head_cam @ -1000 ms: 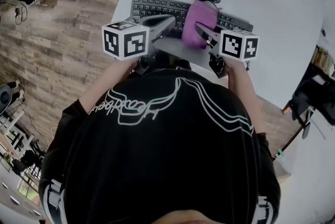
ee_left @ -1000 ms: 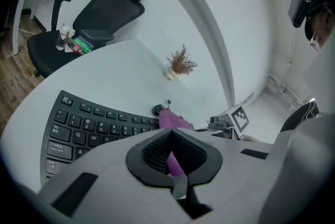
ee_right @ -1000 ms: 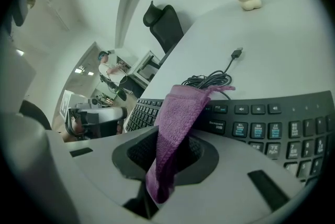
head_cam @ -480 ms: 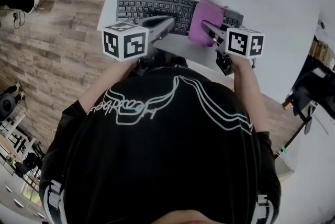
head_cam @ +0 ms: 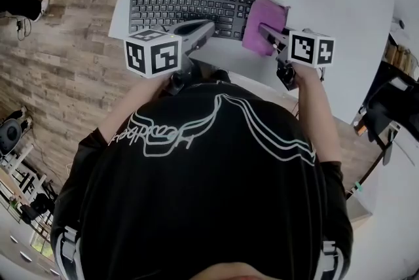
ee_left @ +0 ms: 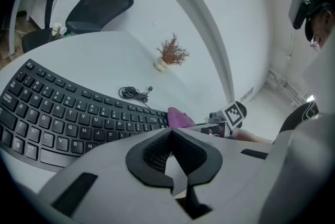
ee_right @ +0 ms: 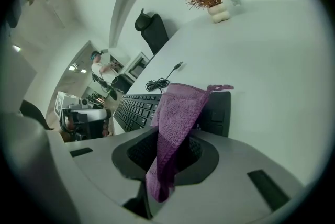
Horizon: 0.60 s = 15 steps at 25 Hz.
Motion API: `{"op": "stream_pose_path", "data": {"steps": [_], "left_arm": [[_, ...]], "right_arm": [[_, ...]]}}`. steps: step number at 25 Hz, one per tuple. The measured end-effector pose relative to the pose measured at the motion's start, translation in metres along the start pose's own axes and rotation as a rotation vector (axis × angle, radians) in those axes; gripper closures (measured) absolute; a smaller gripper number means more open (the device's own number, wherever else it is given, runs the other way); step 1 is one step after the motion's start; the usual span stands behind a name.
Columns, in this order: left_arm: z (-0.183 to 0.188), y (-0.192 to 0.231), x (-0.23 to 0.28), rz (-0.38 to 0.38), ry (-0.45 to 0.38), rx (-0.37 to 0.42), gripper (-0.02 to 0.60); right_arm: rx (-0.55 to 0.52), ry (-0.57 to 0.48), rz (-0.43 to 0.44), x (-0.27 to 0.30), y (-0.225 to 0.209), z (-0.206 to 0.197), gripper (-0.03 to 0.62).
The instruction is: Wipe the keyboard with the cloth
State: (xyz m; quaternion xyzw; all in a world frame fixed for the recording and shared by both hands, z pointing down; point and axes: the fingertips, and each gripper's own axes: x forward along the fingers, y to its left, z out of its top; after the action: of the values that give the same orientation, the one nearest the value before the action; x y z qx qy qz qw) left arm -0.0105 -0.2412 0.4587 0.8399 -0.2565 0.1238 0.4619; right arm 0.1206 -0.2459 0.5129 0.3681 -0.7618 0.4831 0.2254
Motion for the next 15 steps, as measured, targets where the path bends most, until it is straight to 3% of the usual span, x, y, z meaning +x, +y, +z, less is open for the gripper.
{"op": "stream_pose_path", "data": {"steps": [15], "left_arm": [[-0.003, -0.019, 0.018, -0.01, 0.034, 0.026, 0.577]], "right_arm": [[0.05, -0.026, -0.1, -0.055, -0.059, -0.013, 0.534]]}}
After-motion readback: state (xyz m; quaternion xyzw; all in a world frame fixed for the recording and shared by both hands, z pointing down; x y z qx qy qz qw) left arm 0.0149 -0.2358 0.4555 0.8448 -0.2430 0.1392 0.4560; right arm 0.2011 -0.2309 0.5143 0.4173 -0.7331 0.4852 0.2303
